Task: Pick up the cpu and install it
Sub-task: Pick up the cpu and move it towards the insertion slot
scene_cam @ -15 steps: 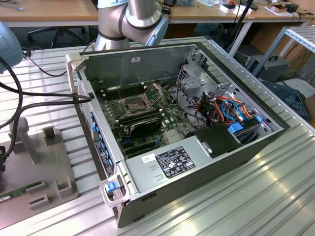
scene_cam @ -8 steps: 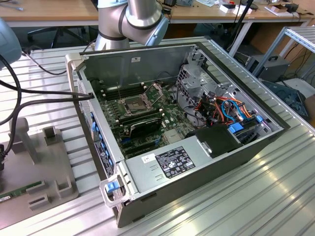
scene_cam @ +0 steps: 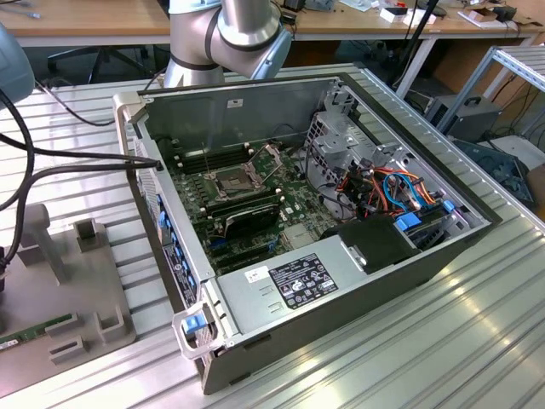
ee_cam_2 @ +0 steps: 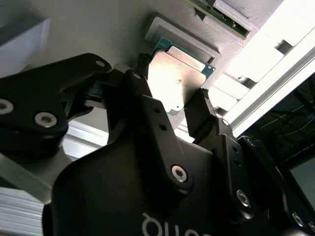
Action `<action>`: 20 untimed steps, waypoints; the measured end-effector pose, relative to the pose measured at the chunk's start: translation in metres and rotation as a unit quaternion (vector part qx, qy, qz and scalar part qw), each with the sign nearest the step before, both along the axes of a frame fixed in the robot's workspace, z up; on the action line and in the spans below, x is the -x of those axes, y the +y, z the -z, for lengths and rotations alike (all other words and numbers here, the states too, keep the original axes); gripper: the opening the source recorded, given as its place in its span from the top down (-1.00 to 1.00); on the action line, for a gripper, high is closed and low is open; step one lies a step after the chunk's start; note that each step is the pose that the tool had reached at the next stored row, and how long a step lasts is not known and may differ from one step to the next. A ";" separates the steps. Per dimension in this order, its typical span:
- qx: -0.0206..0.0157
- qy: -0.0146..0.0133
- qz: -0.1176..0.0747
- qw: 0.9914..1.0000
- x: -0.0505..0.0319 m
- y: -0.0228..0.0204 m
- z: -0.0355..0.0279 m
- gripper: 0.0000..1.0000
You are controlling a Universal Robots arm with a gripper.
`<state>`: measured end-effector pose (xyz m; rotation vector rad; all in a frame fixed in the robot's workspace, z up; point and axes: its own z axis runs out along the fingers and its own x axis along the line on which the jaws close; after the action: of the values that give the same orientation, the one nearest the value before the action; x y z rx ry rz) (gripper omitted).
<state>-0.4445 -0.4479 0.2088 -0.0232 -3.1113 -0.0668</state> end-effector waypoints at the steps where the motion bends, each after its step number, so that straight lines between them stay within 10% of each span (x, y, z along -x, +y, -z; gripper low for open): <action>1: 0.000 0.000 0.000 1.000 0.0000 0.0000 -0.0006 -0.08; 20: 0.000 0.000 0.000 1.000 0.0000 0.0000 -0.0133 -0.08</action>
<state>-0.4445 -0.4479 0.2221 -0.0234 -3.1113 -0.0653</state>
